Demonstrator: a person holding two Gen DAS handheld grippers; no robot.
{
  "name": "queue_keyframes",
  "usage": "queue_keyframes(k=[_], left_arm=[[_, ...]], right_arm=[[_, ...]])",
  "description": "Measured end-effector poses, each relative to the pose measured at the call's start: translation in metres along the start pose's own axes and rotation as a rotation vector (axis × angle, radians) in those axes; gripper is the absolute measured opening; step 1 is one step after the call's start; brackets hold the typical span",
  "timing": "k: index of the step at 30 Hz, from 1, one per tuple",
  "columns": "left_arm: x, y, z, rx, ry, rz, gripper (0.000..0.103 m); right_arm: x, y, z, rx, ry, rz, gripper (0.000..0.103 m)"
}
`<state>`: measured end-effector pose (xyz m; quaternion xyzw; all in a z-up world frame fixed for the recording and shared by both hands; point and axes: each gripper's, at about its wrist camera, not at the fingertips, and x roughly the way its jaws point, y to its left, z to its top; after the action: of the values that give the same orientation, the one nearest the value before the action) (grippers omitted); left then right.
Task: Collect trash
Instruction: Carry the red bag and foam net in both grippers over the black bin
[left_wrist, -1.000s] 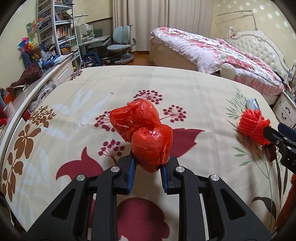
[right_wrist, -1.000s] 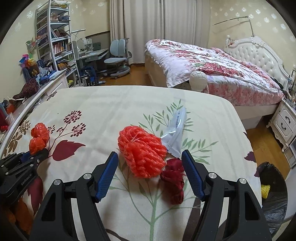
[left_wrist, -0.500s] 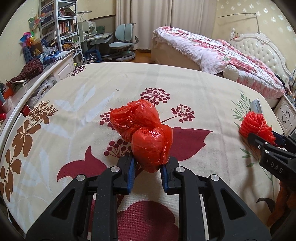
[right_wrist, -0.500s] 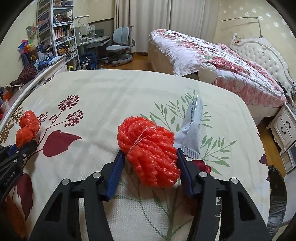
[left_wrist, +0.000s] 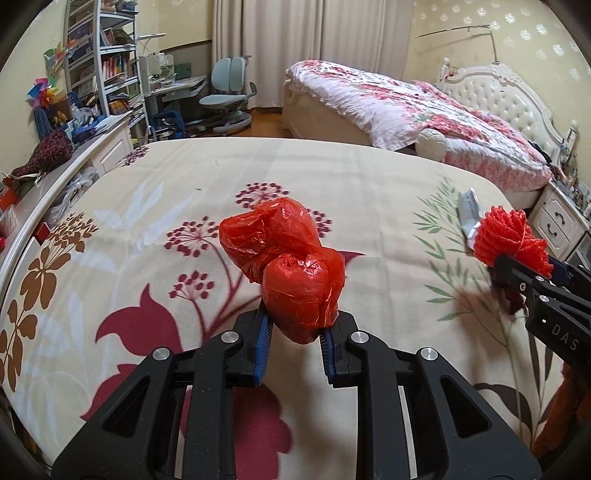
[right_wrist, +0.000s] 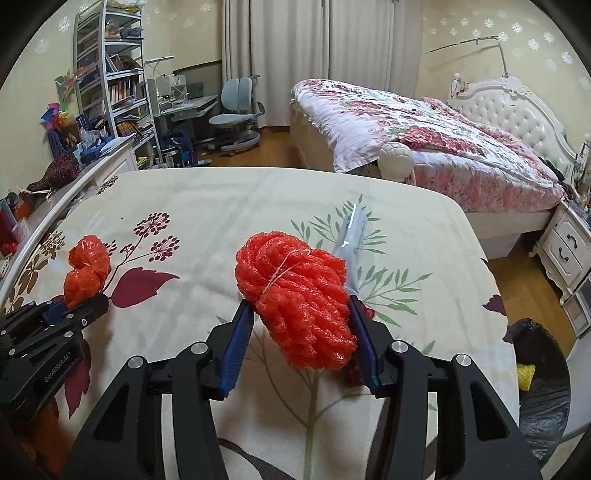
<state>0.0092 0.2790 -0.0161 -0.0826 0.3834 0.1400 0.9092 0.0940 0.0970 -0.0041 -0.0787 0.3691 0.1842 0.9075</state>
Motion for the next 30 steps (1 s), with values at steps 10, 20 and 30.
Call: queue_keyframes(k=[10, 20, 30], left_arm=[[-0.015, -0.059, -0.009, 0.070, -0.015, -0.098, 0.022], [-0.023, -0.134, -0.015, 0.171, -0.021, -0.203, 0.022], [-0.026, -0.210, -0.023, 0.281, -0.021, -0.293, 0.022]], right_arm=[[-0.032, -0.059, -0.022, 0.082, -0.024, -0.098, 0.051], [-0.055, -0.118, -0.048, 0.183, -0.034, -0.208, 0.051], [-0.070, -0.178, -0.070, 0.298, -0.040, -0.289, 0.051]])
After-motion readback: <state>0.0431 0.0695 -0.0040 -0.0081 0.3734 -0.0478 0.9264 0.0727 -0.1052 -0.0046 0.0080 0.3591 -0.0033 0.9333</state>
